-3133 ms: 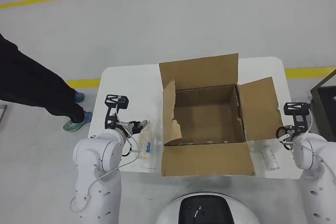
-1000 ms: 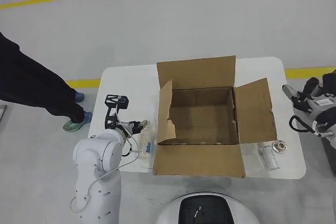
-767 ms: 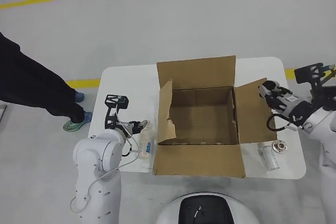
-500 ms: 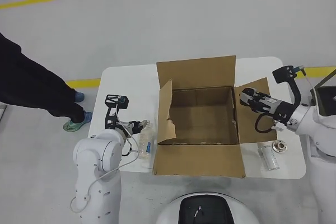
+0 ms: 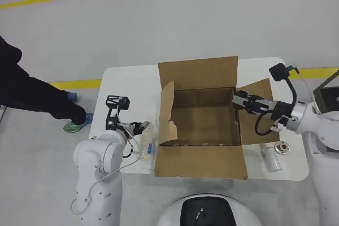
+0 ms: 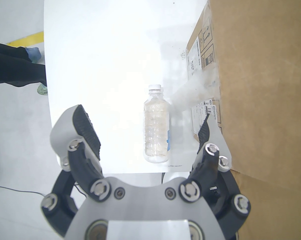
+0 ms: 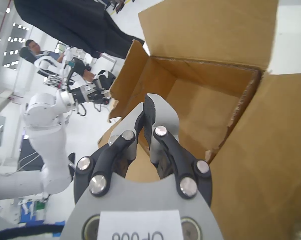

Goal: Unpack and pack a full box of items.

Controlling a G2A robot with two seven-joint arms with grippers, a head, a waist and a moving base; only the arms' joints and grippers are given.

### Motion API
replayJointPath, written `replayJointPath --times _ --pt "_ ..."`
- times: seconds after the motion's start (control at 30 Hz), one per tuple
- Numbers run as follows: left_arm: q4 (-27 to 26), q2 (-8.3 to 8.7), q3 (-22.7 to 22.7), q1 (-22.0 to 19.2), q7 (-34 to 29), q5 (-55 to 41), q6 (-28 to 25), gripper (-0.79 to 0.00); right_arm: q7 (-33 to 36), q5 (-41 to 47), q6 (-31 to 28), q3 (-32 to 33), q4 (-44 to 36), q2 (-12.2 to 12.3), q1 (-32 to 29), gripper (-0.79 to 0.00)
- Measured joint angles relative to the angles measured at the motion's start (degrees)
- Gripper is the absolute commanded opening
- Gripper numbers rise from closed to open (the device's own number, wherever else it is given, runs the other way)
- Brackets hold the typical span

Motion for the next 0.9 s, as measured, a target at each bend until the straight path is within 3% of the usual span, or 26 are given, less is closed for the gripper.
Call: replayJointPath --times 0.03,0.23,0.43,0.7,0.8,0.9 --pt "0.00 0.00 0.00 0.00 0.00 0.00 0.00 0.000 1.25 2.07 1.77 0.71 0.79 0.18 0.70 0.000" --pt "0.00 0.00 0.00 0.00 0.00 0.00 0.00 0.000 9.31 10.08 8.72 6.52 5.39 1.99 5.35 0.000" --pt "0.00 0.00 0.00 0.00 0.00 0.00 0.00 0.000 11.57 9.05 8.71 13.86 7.28 4.32 6.55 0.000" --pt "0.00 0.00 0.00 0.00 0.00 0.00 0.00 0.000 11.46 3.79 7.02 20.77 12.18 7.15 3.55 0.000" --pt "0.00 0.00 0.00 0.00 0.00 0.00 0.00 0.000 11.48 4.25 6.91 19.30 15.15 7.54 1.92 -0.055" --pt "0.00 0.00 0.00 0.00 0.00 0.00 0.00 0.000 10.88 4.96 6.05 15.73 18.38 7.60 0.54 -0.237"
